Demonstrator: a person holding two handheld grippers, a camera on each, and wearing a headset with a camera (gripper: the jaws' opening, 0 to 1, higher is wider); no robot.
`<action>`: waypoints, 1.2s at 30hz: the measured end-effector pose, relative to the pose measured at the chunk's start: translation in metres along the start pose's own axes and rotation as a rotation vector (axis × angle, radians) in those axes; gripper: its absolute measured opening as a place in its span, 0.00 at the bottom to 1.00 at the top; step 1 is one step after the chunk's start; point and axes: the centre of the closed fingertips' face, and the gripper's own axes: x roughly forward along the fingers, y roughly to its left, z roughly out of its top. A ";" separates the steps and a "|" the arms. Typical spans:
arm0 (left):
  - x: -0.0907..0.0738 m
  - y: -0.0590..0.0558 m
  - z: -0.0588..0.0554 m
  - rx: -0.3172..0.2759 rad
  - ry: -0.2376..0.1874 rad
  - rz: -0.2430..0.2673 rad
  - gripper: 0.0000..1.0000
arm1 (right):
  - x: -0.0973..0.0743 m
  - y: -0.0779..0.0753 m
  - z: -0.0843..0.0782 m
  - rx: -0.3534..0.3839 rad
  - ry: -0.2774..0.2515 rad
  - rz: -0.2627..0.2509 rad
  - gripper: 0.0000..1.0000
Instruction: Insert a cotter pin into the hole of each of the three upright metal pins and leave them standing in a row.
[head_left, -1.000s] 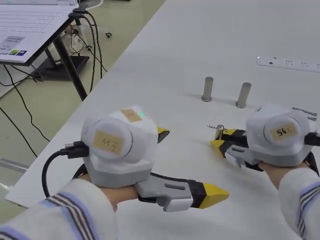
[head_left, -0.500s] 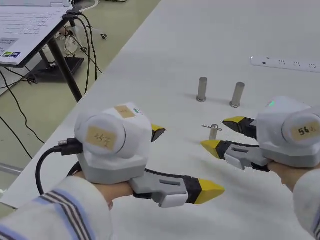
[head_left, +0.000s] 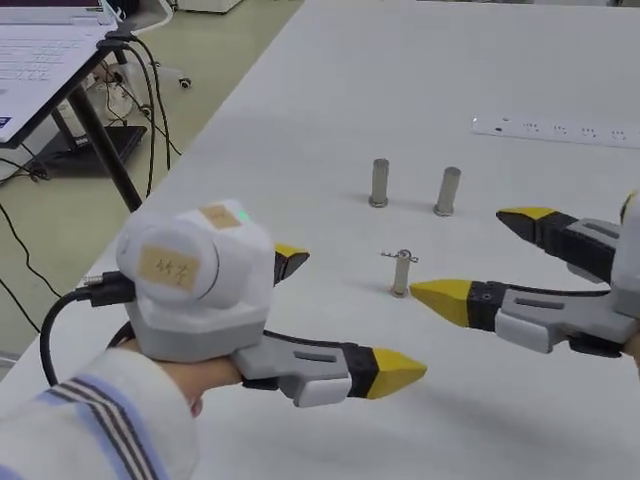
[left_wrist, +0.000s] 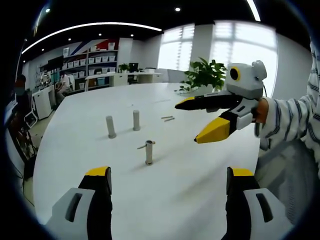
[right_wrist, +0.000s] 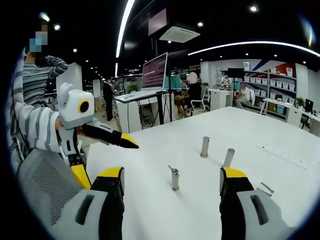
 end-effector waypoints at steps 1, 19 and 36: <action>0.000 -0.001 -0.001 0.001 0.001 -0.001 0.94 | -0.003 -0.001 0.000 0.014 -0.003 -0.008 0.78; -0.004 0.003 0.001 0.007 0.010 -0.018 0.95 | -0.089 -0.030 -0.022 0.290 -0.083 -0.230 0.96; -0.009 0.026 0.012 -0.023 -0.006 -0.001 0.96 | -0.117 -0.044 -0.041 0.330 -0.023 -0.325 0.98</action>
